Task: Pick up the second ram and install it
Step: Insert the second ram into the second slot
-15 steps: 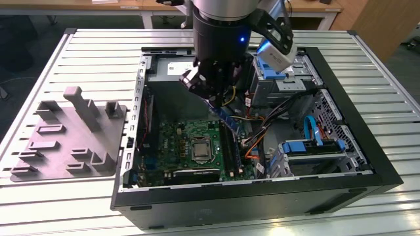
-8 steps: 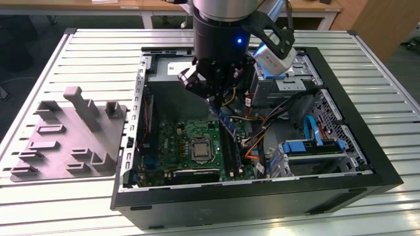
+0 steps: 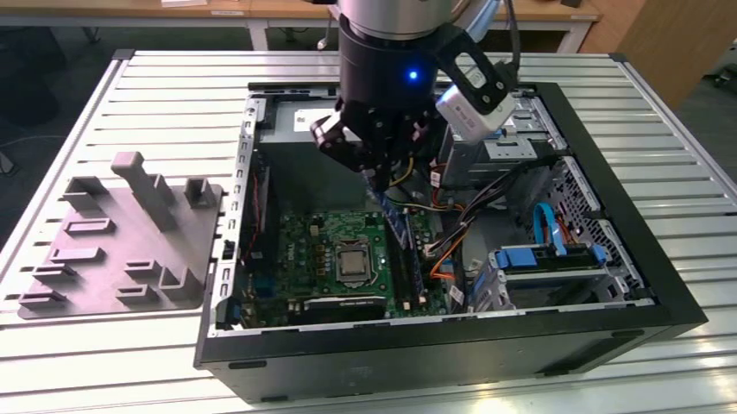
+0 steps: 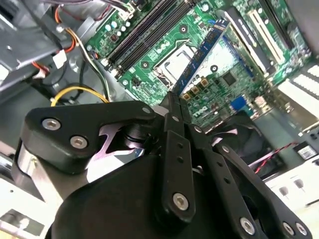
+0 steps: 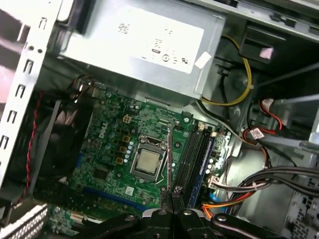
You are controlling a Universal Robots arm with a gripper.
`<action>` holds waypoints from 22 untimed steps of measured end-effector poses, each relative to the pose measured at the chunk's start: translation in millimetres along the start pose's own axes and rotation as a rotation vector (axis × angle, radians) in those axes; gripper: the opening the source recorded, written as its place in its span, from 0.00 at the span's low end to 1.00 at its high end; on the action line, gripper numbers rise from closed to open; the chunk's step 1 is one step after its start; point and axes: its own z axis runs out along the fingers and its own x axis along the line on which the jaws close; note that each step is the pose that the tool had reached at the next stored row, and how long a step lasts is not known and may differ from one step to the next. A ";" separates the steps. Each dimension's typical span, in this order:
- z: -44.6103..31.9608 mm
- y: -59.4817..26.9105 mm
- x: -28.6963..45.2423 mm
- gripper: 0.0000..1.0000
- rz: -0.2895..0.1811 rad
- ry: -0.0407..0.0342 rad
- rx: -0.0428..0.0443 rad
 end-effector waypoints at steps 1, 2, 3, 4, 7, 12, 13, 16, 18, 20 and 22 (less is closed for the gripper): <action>0.2 0.0 0.0 0.11 0.018 -0.0001 0.0002; 0.4 0.0 0.0 0.11 0.036 -0.0003 0.0004; 0.5 0.0 0.0 0.11 0.054 -0.0003 0.0007; 0.7 0.0 0.0 0.11 0.073 -0.0004 0.0009; 1.3 0.0 0.0 0.11 0.127 -0.0007 0.0015; 2.0 0.0 0.0 0.11 0.215 -0.0012 0.0027; 2.0 0.0 0.0 0.11 0.218 -0.0012 0.0028; 2.1 0.0 0.0 0.11 0.219 -0.0012 0.0027; 2.7 0.0 0.1 0.11 0.219 -0.0042 -0.0027; 3.1 0.0 0.1 0.11 0.219 -0.0090 -0.0137; 3.8 0.0 0.0 0.11 0.219 -0.0102 -0.0174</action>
